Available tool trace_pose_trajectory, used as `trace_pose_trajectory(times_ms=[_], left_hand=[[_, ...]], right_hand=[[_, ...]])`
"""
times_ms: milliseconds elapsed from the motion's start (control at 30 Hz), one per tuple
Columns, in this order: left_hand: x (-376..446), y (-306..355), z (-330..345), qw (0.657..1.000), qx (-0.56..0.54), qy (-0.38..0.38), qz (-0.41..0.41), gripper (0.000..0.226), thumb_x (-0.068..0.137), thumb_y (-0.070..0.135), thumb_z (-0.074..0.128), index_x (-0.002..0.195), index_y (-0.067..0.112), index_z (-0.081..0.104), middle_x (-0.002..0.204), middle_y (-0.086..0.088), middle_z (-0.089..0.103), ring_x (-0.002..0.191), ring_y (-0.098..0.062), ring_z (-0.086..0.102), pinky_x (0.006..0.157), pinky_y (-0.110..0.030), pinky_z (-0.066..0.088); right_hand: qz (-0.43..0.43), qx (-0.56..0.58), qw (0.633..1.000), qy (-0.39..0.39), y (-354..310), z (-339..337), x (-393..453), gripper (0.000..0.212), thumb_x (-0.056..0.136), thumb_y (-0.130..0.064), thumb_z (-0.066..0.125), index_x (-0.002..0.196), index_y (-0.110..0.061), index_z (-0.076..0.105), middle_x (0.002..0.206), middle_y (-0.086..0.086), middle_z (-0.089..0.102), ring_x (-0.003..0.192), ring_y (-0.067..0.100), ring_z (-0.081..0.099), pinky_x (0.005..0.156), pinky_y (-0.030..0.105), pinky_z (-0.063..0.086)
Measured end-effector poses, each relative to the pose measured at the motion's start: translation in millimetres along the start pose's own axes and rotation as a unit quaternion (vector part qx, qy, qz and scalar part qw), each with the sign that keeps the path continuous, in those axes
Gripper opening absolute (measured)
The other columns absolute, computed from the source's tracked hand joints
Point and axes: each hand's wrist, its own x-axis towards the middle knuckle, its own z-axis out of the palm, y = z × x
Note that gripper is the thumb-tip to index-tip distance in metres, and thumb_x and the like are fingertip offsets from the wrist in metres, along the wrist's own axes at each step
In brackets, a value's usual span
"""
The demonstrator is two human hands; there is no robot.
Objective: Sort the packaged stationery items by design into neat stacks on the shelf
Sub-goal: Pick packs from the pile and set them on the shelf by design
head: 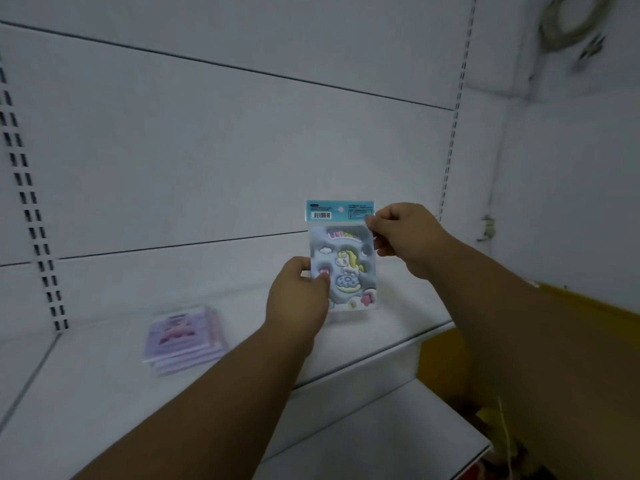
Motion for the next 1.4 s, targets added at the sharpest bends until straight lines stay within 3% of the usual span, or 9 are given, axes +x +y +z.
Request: trace_pose_trajectory(times_ms=[167,300,567,667,767,1000,1167,1267,1400], left_hand=[[21.5,0.7,105.0,0.998,-0.038,-0.013,-0.055,0.006,0.091,0.025,0.066,0.093,0.025,0.06,0.086,0.002,0.071,0.07,-0.016,0.073,0.058,-0.032,0.061],[42.3,-5.4,160.3,0.996,-0.015,-0.032,-0.085,0.007,0.089,0.019,0.069,0.091,0.02,0.063,0.09,-0.008,0.073,0.07,-0.02,0.074,0.055,-0.032,0.06],[91.4,-33.5,188.6,0.991,0.062,-0.019,-0.113,0.005,0.086,0.01,0.07,0.082,0.011,0.067,0.083,-0.013,0.075,0.064,-0.022,0.074,0.055,-0.034,0.061],[102.8,-39.0,192.1,0.989,0.07,-0.012,-0.132,0.008,0.086,0.01,0.07,0.079,0.009,0.067,0.085,-0.016,0.075,0.068,-0.026,0.074,0.061,-0.038,0.062],[110.5,-43.6,195.7,0.976,0.165,-0.008,-0.138,0.011,0.082,0.014,0.074,0.077,0.005,0.07,0.083,-0.017,0.075,0.074,-0.031,0.074,0.071,-0.046,0.061],[111.0,-40.7,204.9,0.901,0.413,-0.005,-0.13,0.027,0.079,0.031,0.076,0.093,0.009,0.07,0.084,-0.009,0.074,0.073,-0.02,0.071,0.067,-0.029,0.06],[109.3,-42.4,216.0,0.857,0.494,0.002,-0.146,0.022,0.077,0.036,0.074,0.074,0.017,0.063,0.065,-0.001,0.068,0.047,-0.011,0.061,0.042,-0.019,0.049],[109.3,-48.8,220.7,0.826,0.553,0.039,-0.107,0.033,0.073,0.04,0.075,0.093,0.017,0.063,0.085,0.001,0.066,0.069,-0.014,0.059,0.051,-0.02,0.042],[106.2,-55.5,217.3,0.816,0.572,0.071,-0.048,0.032,0.077,0.037,0.073,0.101,0.021,0.058,0.101,0.0,0.066,0.078,-0.014,0.051,0.062,-0.023,0.037]], right_hand=[[0.04,0.05,0.997,-0.037,52.2,-79.1,54.4,0.018,0.086,-0.018,0.07,0.08,-0.002,0.064,0.084,0.011,0.074,0.065,0.017,0.066,0.063,0.03,0.061],[0.087,0.058,0.994,-0.03,90.9,-111.1,97.8,0.012,0.083,-0.007,0.071,0.083,0.003,0.063,0.076,0.013,0.072,0.048,0.013,0.067,0.044,0.022,0.054],[0.122,-0.004,0.99,-0.072,154.2,-93.6,162.8,0.025,0.08,-0.013,0.076,0.097,-0.001,0.062,0.09,0.019,0.071,0.078,0.028,0.072,0.065,0.036,0.061],[0.121,-0.014,0.988,-0.098,162.4,-83.7,179.3,0.03,0.079,-0.013,0.077,0.101,-0.002,0.06,0.092,0.018,0.071,0.069,0.023,0.072,0.051,0.027,0.057],[0.118,-0.054,0.982,-0.136,170.3,-79.4,193.8,0.033,0.078,-0.012,0.078,0.101,-0.007,0.056,0.086,0.017,0.07,0.058,0.017,0.068,0.042,0.022,0.052],[0.099,-0.147,0.95,-0.258,186.4,-70.0,214.2,0.024,0.075,-0.004,0.079,0.079,-0.001,0.056,0.074,0.022,0.07,0.055,0.025,0.066,0.053,0.038,0.061],[-0.004,-0.301,0.904,-0.303,195.8,-60.2,215.9,0.033,0.072,-0.018,0.082,0.088,0.0,0.06,0.082,0.021,0.07,0.069,0.03,0.072,0.066,0.043,0.062],[-0.089,-0.408,0.864,-0.283,197.8,-59.0,212.5,0.038,0.071,-0.032,0.082,0.068,-0.012,0.05,0.065,0.004,0.059,0.047,0.015,0.055,0.04,0.023,0.042],[-0.182,-0.404,0.865,-0.235,191.6,-54.1,207.7,0.03,0.074,-0.031,0.075,0.09,-0.013,0.058,0.092,0.005,0.062,0.073,0.017,0.052,0.06,0.026,0.039]])
